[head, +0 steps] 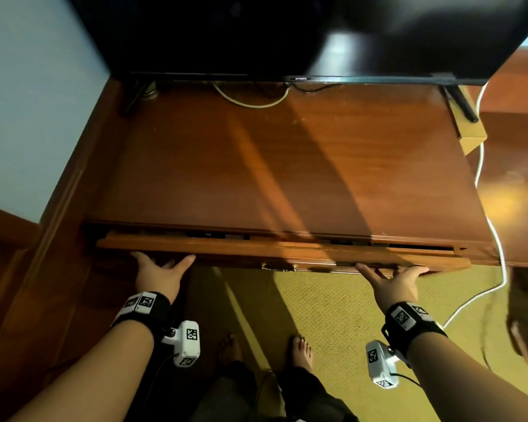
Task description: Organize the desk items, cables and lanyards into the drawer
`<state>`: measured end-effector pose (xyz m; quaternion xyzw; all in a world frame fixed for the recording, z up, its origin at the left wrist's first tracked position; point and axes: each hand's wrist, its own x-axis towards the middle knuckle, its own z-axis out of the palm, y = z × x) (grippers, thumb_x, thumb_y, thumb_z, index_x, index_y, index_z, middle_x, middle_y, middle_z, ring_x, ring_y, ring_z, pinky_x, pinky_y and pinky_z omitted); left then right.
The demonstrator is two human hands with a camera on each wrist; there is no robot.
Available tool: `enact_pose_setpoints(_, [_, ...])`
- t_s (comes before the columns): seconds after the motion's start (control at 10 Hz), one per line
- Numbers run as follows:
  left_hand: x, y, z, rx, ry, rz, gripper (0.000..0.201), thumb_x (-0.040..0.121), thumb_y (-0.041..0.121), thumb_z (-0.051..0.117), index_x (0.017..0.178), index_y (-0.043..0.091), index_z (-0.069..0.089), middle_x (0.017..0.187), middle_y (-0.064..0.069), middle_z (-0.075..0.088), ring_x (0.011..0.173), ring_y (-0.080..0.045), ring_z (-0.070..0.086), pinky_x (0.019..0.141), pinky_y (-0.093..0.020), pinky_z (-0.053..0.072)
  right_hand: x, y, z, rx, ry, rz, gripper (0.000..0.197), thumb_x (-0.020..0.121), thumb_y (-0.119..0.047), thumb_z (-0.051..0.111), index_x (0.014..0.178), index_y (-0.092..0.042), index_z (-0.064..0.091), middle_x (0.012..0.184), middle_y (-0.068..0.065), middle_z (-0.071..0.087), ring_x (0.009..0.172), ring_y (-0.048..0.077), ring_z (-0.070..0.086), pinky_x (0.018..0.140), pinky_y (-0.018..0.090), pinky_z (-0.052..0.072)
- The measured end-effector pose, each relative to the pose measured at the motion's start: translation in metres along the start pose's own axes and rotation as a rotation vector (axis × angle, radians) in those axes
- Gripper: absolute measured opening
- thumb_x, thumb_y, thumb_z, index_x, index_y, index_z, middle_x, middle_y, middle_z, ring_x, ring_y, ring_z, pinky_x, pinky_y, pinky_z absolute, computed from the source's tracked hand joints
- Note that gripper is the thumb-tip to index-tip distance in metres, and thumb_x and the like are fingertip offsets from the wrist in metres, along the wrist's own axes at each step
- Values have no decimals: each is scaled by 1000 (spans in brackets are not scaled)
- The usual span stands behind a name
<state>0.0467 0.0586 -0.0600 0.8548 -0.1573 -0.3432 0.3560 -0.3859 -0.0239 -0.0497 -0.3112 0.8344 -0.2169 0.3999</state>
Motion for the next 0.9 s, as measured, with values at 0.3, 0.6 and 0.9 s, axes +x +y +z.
enact_pose_setpoints(0.3, [18, 36, 0, 146, 54, 32, 116, 77, 41, 90, 162, 7, 20, 150, -11, 57, 135, -27, 58, 103, -40, 49, 19, -31, 1, -107, 29, 5, 145, 65, -59, 87, 160, -1, -6, 155, 29, 41, 138, 43, 46, 109, 51, 41])
enact_pose_setpoints(0.6, [13, 47, 3, 243, 96, 55, 100, 76, 49, 88, 150, 1, 39, 139, -13, 64, 127, -34, 62, 96, -46, 53, 75, 0, 13, -203, -33, 4, 172, 31, -98, 68, 158, -7, -5, 143, 17, 59, 133, 32, 56, 99, 47, 44])
enact_pose_setpoints(0.9, [23, 6, -15, 453, -112, 56, 119, 81, 54, 82, 164, 32, -1, 162, -11, 40, 135, -34, 56, 105, -51, 52, 25, -1, -12, -324, -139, -76, 141, 74, -63, 82, 158, -23, -24, 144, 16, 60, 130, 35, 59, 105, 50, 47])
